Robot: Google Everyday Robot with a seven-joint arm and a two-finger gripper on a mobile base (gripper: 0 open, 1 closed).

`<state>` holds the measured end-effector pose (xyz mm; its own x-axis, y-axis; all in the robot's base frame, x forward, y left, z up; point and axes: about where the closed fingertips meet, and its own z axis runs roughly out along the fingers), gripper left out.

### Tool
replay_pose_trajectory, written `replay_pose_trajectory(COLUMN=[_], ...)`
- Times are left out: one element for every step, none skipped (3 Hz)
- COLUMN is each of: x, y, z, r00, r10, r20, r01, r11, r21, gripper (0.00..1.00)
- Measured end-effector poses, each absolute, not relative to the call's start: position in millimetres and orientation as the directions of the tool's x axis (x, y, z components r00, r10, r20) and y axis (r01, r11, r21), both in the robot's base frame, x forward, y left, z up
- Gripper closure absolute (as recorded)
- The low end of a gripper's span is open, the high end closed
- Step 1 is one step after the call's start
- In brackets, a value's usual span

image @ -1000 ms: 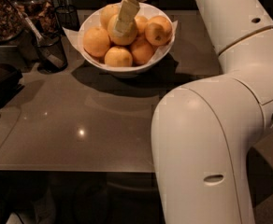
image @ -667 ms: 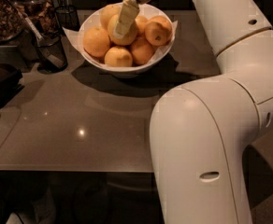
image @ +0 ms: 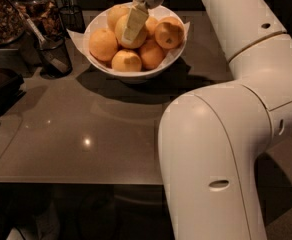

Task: Pick orange from white bowl

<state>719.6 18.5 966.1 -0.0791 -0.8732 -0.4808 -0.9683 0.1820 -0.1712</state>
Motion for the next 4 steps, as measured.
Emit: replay_pose_trajectory(x=[723, 725, 727, 729], y=[15, 14, 15, 24], z=[958, 951, 944, 938], r00=[-0.091, -0.095, -0.091, -0.074], r10=[-0.873, -0.873, -0.873, -0.873], r20=[-0.479, -0.479, -0.479, -0.482], r01=[-0.969, -0.971, -0.973, -0.978], r11=[0.189, 0.188, 0.179, 0.158], r21=[-0.161, -0.15, -0.143, -0.136], gripper=[0.33, 0.33, 0.34, 0.34])
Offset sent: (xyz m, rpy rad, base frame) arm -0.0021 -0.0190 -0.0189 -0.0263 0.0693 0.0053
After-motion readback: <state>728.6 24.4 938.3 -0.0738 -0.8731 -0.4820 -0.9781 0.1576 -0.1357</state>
